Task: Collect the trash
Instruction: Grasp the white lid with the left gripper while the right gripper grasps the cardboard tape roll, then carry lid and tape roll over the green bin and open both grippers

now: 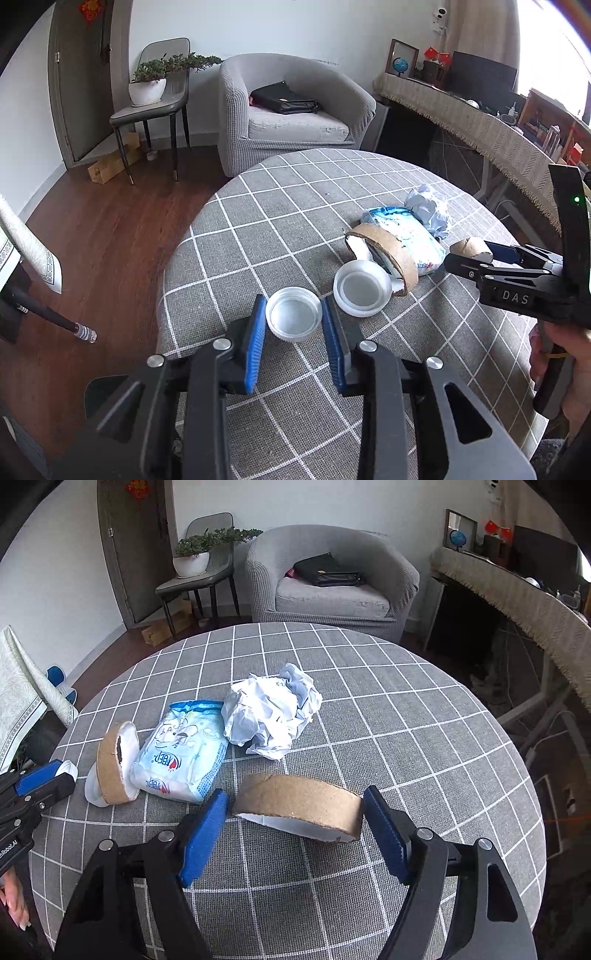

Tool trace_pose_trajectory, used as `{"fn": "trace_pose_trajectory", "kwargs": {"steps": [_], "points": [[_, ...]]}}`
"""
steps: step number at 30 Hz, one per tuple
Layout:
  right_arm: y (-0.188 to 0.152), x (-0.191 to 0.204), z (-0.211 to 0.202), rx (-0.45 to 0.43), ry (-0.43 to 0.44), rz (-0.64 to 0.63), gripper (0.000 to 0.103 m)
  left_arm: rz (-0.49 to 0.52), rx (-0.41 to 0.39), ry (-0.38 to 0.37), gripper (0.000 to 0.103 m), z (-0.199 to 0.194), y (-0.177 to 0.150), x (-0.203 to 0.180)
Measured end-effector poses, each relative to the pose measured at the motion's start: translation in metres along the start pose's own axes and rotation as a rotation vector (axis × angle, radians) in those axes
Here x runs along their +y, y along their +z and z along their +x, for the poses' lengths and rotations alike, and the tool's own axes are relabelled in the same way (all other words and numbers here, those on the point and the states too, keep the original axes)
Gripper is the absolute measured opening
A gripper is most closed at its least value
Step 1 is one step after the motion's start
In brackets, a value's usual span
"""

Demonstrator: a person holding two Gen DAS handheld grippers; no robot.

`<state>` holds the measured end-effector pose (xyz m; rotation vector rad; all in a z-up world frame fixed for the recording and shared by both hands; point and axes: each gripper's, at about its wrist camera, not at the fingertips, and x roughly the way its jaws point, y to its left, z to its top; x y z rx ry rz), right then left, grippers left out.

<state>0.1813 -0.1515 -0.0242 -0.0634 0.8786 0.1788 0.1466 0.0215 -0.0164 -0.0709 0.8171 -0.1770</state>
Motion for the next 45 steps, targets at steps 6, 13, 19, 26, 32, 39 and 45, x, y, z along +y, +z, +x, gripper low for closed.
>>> {"fn": "trace_pose_trajectory", "kwargs": {"steps": [6,13,19,26,32,39,45], "points": [[0.004,0.004,0.002,-0.003,-0.023,-0.022,0.068,-0.015,-0.018,0.005,0.033,-0.013,-0.003,0.017],[0.010,0.012,-0.021,-0.085,-0.017,-0.014,0.068,-0.070,-0.055,0.037,0.033,-0.033,-0.007,0.050],[0.017,0.052,-0.040,-0.172,0.081,-0.087,0.068,-0.120,-0.062,0.095,0.033,-0.046,-0.015,0.082],[0.016,0.106,-0.048,-0.178,0.258,-0.137,0.068,-0.162,-0.020,0.147,0.033,-0.050,-0.038,0.119],[0.019,0.146,-0.049,-0.178,0.325,-0.202,0.068,-0.172,0.041,0.182,0.033,-0.046,-0.061,0.147],[0.021,0.183,-0.046,-0.165,0.395,-0.242,0.068,-0.196,0.131,0.184,0.033,-0.037,-0.090,0.176],[0.019,0.213,-0.045,-0.152,0.455,-0.261,0.068,-0.208,0.196,0.180,0.033,-0.033,-0.113,0.192]]}}
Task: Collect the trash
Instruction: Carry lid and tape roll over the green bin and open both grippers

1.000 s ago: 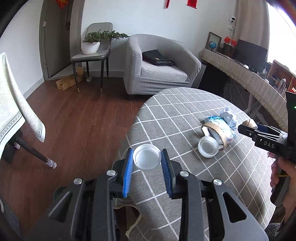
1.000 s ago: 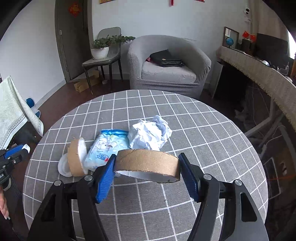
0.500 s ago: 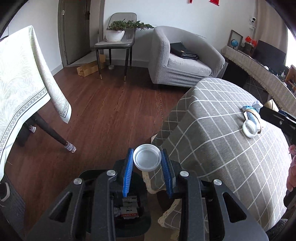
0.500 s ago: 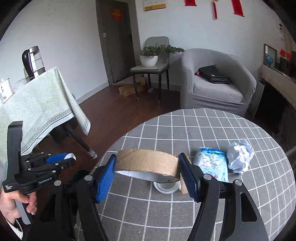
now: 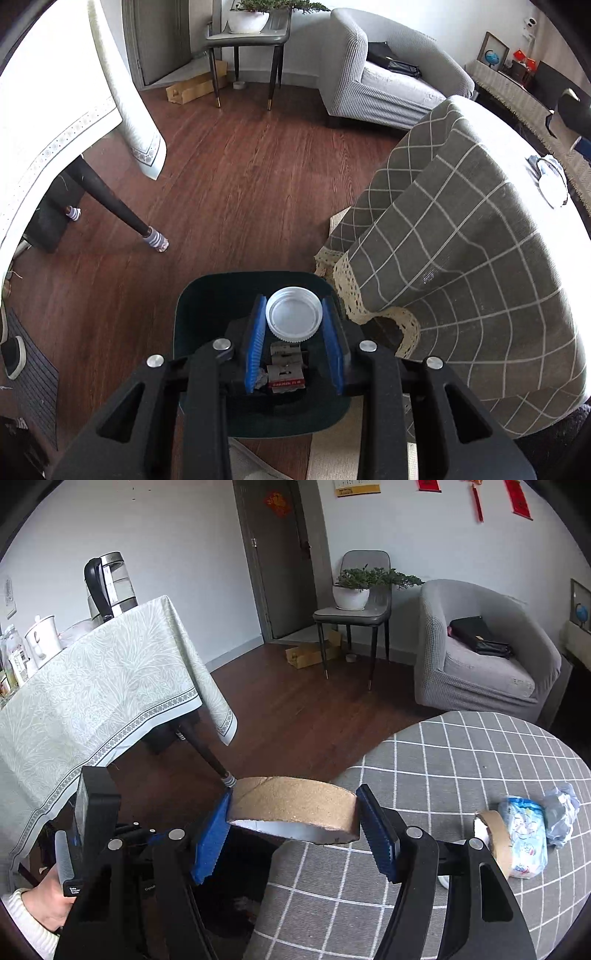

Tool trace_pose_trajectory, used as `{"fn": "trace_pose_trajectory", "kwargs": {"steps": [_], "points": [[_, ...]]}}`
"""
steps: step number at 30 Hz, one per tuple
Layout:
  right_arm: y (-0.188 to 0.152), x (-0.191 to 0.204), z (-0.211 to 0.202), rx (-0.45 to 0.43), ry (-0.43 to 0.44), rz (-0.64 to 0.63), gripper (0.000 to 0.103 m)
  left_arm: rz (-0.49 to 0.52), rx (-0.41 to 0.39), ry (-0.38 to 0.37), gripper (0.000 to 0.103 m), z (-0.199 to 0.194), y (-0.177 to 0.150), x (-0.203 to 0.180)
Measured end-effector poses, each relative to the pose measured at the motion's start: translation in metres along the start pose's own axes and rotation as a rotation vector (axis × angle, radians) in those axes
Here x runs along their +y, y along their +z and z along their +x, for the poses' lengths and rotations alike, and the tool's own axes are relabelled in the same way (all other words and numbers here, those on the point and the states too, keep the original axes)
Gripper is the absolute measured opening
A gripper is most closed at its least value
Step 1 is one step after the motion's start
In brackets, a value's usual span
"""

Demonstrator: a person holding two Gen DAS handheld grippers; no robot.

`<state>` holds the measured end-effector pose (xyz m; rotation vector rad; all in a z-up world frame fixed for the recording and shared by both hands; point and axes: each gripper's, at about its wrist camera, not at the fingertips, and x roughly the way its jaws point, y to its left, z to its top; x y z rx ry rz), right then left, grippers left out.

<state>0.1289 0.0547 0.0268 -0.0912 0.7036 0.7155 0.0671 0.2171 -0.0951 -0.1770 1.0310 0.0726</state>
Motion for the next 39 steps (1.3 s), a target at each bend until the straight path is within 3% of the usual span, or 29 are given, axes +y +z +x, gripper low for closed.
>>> {"fn": "trace_pose_trajectory", "kwargs": {"steps": [12,21,24,29,39], "points": [[-0.002,0.049,0.039,0.065,0.073,-0.061,0.068,-0.004,0.146,-0.008,0.033,0.026,-0.033,0.027],[-0.006,0.067,0.059,0.106,0.098,-0.079,0.068,0.029,0.200,-0.014,0.033,0.038,-0.053,0.028],[-0.007,0.072,0.064,0.117,0.101,-0.084,0.068,0.032,0.215,-0.013,0.046,0.041,-0.056,0.032],[-0.009,0.079,0.075,0.137,0.101,-0.092,0.068,0.022,0.202,-0.009,0.060,0.038,-0.058,0.041],[-0.032,0.087,0.106,0.244,0.098,-0.111,0.068,-0.076,0.046,-0.001,0.065,-0.002,-0.044,0.067]]}}
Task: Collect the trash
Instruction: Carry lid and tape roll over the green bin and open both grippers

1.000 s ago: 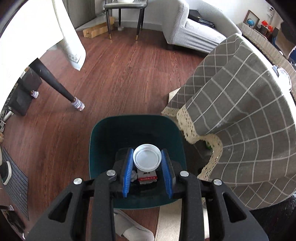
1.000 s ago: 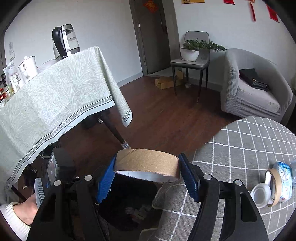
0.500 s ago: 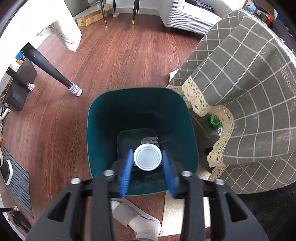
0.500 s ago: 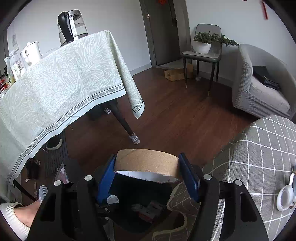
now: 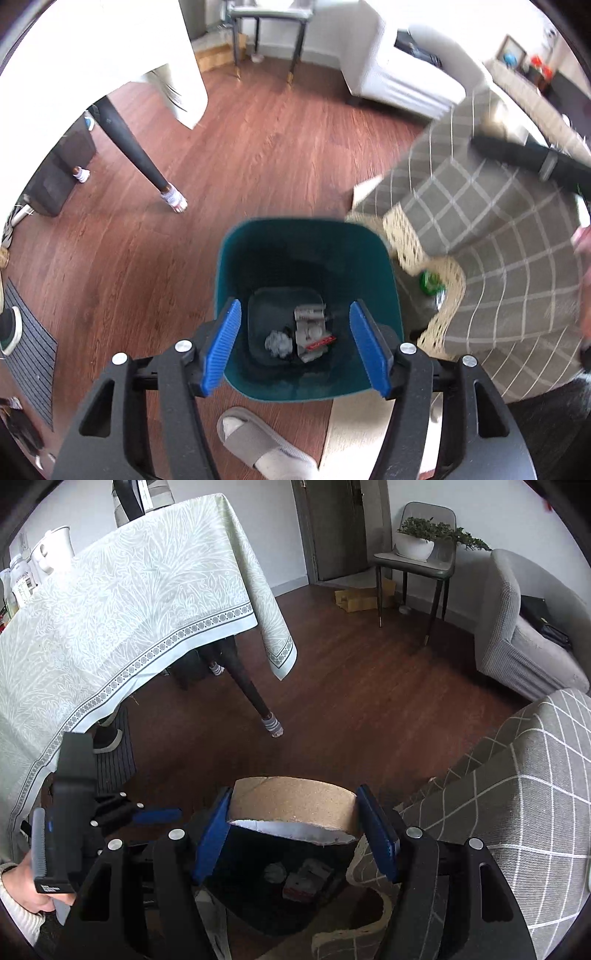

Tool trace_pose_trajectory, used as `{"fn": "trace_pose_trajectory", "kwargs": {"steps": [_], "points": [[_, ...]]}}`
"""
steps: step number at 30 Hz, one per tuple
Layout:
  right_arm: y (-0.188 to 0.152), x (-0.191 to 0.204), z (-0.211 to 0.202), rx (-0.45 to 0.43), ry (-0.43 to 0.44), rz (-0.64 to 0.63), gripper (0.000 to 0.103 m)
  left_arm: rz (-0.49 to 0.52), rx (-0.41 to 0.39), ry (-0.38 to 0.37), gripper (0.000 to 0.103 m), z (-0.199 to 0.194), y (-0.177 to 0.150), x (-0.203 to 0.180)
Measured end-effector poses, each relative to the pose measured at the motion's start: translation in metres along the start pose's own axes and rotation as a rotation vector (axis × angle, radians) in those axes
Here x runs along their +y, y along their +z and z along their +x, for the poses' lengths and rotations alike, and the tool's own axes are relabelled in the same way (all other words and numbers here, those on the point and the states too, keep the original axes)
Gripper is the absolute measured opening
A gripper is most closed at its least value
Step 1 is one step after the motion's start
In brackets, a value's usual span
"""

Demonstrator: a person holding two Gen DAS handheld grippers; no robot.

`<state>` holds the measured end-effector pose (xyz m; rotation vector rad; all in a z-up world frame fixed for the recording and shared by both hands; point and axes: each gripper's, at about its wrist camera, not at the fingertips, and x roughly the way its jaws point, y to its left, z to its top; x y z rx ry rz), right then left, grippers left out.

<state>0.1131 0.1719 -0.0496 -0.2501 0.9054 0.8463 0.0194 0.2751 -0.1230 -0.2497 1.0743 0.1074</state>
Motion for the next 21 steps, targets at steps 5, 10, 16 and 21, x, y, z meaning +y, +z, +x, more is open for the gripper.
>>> {"fn": "trace_pose_trajectory", "kwargs": {"steps": [5,10,16,21], "points": [[-0.008,0.006,0.019,0.056,-0.002,-0.017,0.068,-0.060,-0.087,0.005,0.065,-0.026,0.013,0.013],[-0.019,0.011,0.034,0.109,-0.004,-0.032,0.068,-0.106,-0.151,0.003,0.065,-0.047,0.024,0.023],[-0.036,0.022,0.055,0.180,-0.001,-0.056,0.068,-0.117,-0.222,0.010,0.062,-0.068,0.035,0.024],[-0.051,0.035,0.074,0.243,-0.011,-0.090,0.068,-0.128,-0.271,-0.015,0.056,-0.086,0.043,0.021]]}}
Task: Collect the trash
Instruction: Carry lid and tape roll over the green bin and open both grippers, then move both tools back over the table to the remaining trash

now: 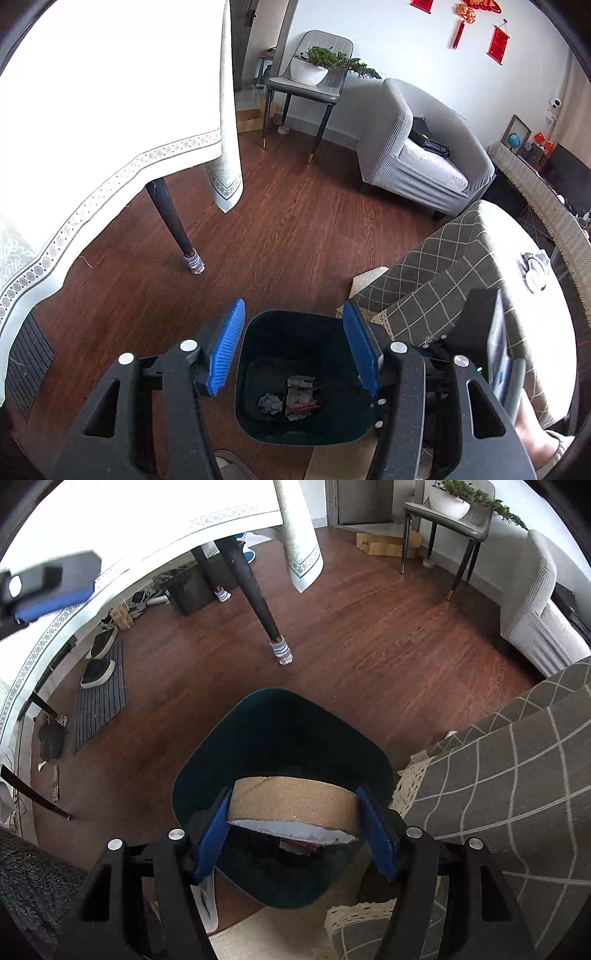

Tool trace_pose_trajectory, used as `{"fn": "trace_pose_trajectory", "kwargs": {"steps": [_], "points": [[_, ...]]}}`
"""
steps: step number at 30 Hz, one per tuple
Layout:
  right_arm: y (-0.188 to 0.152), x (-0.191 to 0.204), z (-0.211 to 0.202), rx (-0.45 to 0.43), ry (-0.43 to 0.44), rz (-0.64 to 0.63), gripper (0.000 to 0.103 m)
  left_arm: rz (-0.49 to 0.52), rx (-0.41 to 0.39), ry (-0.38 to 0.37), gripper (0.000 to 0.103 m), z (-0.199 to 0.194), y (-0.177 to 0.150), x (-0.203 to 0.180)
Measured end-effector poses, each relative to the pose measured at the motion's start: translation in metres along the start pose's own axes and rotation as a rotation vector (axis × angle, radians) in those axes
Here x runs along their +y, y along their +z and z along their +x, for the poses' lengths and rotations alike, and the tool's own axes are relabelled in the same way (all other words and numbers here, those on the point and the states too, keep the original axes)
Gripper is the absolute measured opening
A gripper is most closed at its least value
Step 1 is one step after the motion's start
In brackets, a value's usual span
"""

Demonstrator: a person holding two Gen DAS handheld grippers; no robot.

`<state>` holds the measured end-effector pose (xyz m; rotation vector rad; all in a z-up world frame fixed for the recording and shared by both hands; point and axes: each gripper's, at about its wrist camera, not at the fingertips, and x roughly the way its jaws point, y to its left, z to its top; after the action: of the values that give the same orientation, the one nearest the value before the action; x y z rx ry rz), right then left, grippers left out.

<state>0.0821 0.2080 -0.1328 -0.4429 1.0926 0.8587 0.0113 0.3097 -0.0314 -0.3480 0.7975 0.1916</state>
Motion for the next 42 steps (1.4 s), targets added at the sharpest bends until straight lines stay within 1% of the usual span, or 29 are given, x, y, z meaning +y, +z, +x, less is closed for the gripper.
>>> {"fn": "trace_pose_trajectory", "kwargs": {"steps": [4,5,8,10,12,14,17,19,23,27,29,33,36,38,42], "points": [[-0.008,0.008,0.016,0.047,-0.013,-0.034,0.068,-0.026,-0.033,-0.040,0.046,-0.012,0.009,-0.005],[-0.010,0.010,0.019,0.055,-0.018,-0.039,0.068,-0.037,-0.040,-0.051,0.041,-0.014,0.011,-0.006],[-0.016,0.014,0.027,0.065,-0.036,-0.050,0.068,-0.026,-0.065,-0.048,0.034,-0.022,0.016,-0.014],[-0.019,0.015,0.031,0.071,-0.035,-0.053,0.069,-0.003,-0.084,-0.043,0.034,-0.027,0.019,-0.022],[-0.022,0.014,0.032,0.071,-0.039,-0.053,0.075,0.013,-0.098,-0.051,0.034,-0.031,0.021,-0.030],[-0.025,0.015,0.029,0.066,-0.037,-0.060,0.077,0.020,-0.105,-0.060,0.034,-0.033,0.022,-0.036],[-0.026,0.013,0.022,0.052,-0.039,-0.070,0.078,0.011,-0.106,-0.085,0.034,-0.032,0.022,-0.044],[-0.026,0.011,0.014,0.036,-0.025,-0.058,0.078,0.015,-0.109,-0.099,0.034,-0.031,0.023,-0.051],[-0.028,0.011,-0.011,-0.009,0.004,-0.056,0.078,0.012,-0.122,-0.105,0.034,-0.033,0.025,-0.061],[-0.031,0.017,-0.045,-0.064,0.020,-0.088,0.078,0.016,-0.138,-0.109,0.034,-0.037,0.027,-0.072],[-0.032,0.017,-0.064,-0.100,0.030,-0.102,0.074,0.022,-0.157,-0.105,0.034,-0.043,0.029,-0.076],[-0.033,0.013,-0.102,-0.165,0.032,-0.127,0.070,0.029,-0.178,-0.121,0.036,-0.048,0.033,-0.087],[-0.035,-0.002,-0.125,-0.207,0.010,-0.118,0.069,0.040,-0.184,-0.127,0.040,-0.047,0.034,-0.098],[-0.036,-0.013,-0.139,-0.232,-0.010,-0.095,0.069,0.055,-0.181,-0.127,0.045,-0.043,0.034,-0.106],[-0.042,-0.048,-0.162,-0.272,-0.060,-0.031,0.069,0.101,-0.169,-0.137,0.049,-0.035,0.032,-0.131]]}}
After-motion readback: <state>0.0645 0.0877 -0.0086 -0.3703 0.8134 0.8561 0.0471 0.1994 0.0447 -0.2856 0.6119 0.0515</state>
